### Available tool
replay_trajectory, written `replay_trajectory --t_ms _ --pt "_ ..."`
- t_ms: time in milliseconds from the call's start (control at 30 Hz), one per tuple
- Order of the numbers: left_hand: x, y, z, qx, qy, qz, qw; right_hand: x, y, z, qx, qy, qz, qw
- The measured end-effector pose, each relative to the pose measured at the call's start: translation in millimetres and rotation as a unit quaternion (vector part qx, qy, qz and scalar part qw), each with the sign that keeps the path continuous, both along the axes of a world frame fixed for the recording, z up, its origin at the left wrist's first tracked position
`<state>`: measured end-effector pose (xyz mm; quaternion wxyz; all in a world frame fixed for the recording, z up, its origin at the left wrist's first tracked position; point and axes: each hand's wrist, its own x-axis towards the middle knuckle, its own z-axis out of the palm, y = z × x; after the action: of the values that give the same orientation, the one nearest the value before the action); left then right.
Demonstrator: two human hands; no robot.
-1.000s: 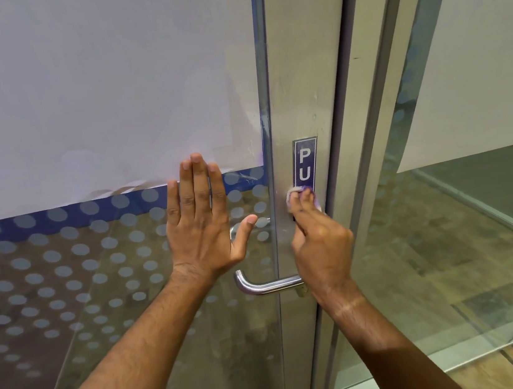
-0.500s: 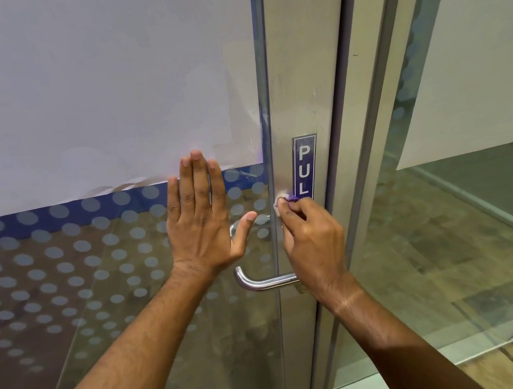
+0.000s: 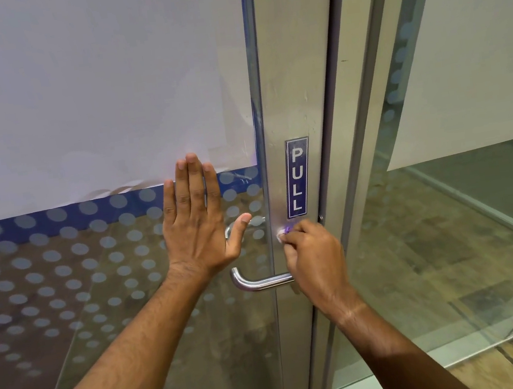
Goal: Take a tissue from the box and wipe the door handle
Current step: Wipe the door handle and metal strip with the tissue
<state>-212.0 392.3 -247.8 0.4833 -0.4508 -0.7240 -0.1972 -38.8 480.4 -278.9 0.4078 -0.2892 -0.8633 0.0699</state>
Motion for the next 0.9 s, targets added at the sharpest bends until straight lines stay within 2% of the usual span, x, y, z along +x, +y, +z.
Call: replay_trajectory --t_ms 133,233,400,733,900 --pt "2 0 0 0.0 0.002 0.001 1.0 6 10 7 -0.015 0.142 -0.002 0.99" --pt "3 0 1 -0.003 -0.001 -0.001 1.0 3 16 17 -0.022 0.205 -0.026 0.978" --pt "2 -1 1 -0.001 0.003 -0.001 1.0 -3 9 25 -0.021 0.241 -0.036 0.97" --pt "1 0 0 -0.002 0.005 0.005 1.0 -18 23 113 0.142 0.265 -0.024 0.953" --pt "2 0 0 -0.004 0.005 0.01 1.0 -19 24 121 0.194 0.24 -0.03 0.951"
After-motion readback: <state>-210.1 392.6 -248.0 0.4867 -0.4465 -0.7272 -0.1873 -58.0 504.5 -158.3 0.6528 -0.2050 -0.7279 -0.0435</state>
